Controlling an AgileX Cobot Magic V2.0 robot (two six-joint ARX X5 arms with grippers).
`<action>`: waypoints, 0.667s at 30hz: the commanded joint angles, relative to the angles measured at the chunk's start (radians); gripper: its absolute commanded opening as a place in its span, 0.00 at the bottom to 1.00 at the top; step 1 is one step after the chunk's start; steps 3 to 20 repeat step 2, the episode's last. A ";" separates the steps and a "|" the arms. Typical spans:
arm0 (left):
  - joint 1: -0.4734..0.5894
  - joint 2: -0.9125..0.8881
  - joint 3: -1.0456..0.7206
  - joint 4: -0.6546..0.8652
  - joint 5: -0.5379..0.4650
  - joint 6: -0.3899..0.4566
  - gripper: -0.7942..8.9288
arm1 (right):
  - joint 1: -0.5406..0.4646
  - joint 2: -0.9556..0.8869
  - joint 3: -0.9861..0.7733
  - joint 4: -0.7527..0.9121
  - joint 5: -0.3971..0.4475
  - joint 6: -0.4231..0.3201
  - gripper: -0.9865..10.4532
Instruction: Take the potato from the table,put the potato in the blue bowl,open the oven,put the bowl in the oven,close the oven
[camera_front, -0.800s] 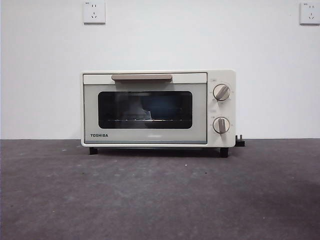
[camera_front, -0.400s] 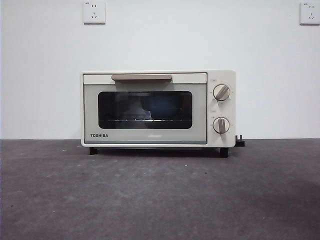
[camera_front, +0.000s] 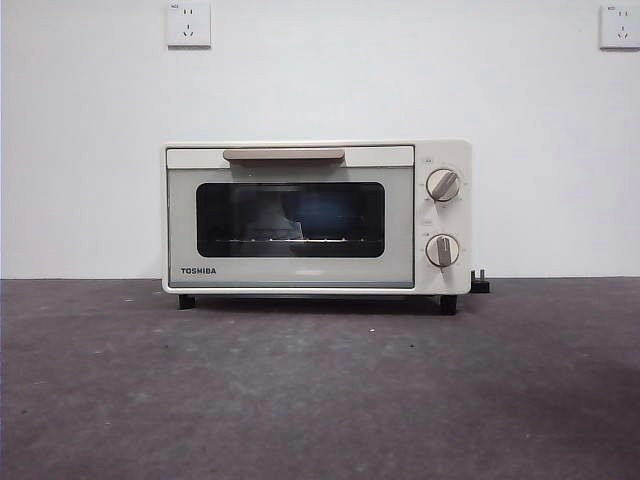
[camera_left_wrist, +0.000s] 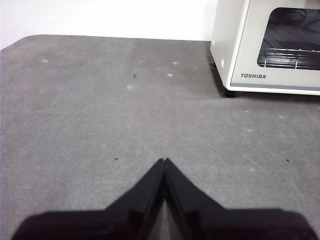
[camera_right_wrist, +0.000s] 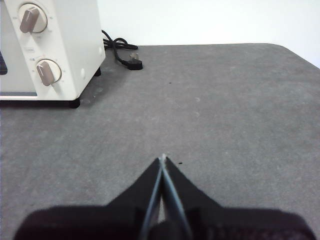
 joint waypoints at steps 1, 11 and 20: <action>0.000 0.000 -0.010 0.008 0.000 -0.006 0.08 | 0.001 -0.002 -0.010 0.006 0.000 0.011 0.09; 0.000 0.000 -0.010 0.008 0.000 -0.006 0.08 | 0.001 -0.002 -0.010 0.006 0.000 0.011 0.09; 0.000 0.000 -0.010 0.008 0.000 -0.006 0.08 | 0.001 -0.002 -0.010 0.006 0.000 0.011 0.09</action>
